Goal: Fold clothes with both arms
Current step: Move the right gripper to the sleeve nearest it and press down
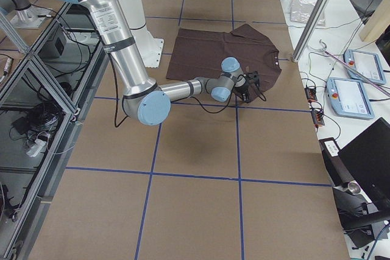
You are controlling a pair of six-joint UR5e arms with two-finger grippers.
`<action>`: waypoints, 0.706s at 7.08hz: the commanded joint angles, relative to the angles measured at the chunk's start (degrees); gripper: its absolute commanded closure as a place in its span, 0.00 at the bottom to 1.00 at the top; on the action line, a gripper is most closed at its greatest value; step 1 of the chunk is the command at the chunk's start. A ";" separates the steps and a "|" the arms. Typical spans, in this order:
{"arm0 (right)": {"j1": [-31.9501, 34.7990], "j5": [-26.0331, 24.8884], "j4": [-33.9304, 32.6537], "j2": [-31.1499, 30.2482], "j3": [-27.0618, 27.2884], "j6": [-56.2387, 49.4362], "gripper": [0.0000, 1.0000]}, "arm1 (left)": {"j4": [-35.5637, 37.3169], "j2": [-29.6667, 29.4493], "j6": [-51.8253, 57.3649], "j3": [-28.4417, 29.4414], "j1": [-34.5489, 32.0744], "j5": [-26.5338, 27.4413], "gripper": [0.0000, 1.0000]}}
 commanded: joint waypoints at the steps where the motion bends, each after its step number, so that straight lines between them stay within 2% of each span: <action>1: 0.22 -0.16 -2.33 1.47 0.51 -0.01 1.00 | -0.08 0.00 0.00 0.09 0.00 0.00 0.00; 4: -0.21 -1.82 -15.05 9.98 2.79 2.09 1.00 | -0.08 -0.09 0.00 0.18 0.00 0.00 0.00; 5: -2.30 -4.44 -19.53 13.75 2.63 5.58 1.00 | -0.08 -0.09 0.00 0.09 0.00 0.00 0.00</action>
